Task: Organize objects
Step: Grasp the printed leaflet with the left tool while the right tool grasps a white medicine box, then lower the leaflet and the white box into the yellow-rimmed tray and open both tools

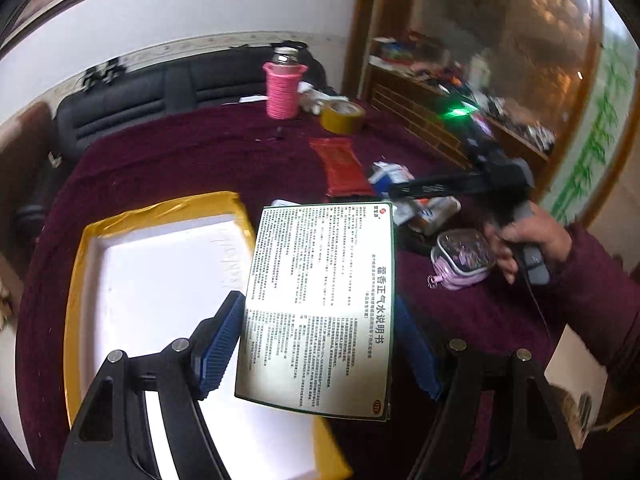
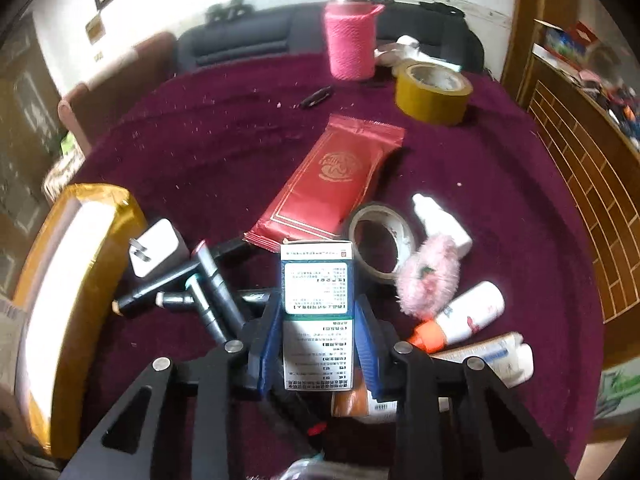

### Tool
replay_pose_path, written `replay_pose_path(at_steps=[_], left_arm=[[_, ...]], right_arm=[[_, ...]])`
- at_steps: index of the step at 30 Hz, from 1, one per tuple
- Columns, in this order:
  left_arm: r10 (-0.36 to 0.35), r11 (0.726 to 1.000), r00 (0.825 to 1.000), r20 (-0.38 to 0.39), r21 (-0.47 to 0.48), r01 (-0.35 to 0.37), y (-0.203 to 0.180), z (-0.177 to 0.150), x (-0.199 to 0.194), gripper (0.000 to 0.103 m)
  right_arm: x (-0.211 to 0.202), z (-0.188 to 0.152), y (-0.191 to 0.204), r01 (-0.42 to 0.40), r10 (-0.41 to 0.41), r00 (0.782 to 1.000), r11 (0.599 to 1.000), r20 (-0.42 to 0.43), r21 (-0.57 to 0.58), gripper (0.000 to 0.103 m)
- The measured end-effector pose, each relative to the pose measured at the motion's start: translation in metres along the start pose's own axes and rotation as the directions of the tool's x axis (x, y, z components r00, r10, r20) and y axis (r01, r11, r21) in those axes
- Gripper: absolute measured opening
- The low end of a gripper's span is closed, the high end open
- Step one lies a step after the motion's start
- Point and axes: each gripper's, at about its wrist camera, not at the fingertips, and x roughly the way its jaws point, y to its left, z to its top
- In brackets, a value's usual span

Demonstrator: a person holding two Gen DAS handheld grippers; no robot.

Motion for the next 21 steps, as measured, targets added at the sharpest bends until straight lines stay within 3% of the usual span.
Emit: replay_pose_path(at_steps=[5, 10, 16, 21], left_arm=[[0.065, 0.992, 0.998, 0.02, -0.113, -0.063, 0.041, 0.007, -0.018, 0.074], [0.14, 0.968, 0.99, 0.013, -0.214, -0.134, 0.085, 0.006, -0.022, 0.074], [0.227, 0.938, 0.974, -0.016, -0.266, -0.223, 0.116, 0.001, -0.022, 0.074], [0.27, 0.919, 0.962, -0.043, -0.288, -0.27, 0.135, 0.01, -0.007, 0.074]], right_arm=[[-0.045, 0.012, 0.019, -0.116, 0.114, 0.991, 0.993, 0.064, 0.028, 0.037], [-0.068, 0.021, 0.071, -0.206, 0.21, 0.974, 0.977, 0.084, -0.048, 0.037], [-0.062, 0.025, 0.143, -0.294, 0.301, 0.953, 0.948, 0.042, -0.126, 0.037], [-0.026, 0.032, 0.185, -0.331, 0.33, 0.944, 0.937, -0.031, -0.116, 0.037]])
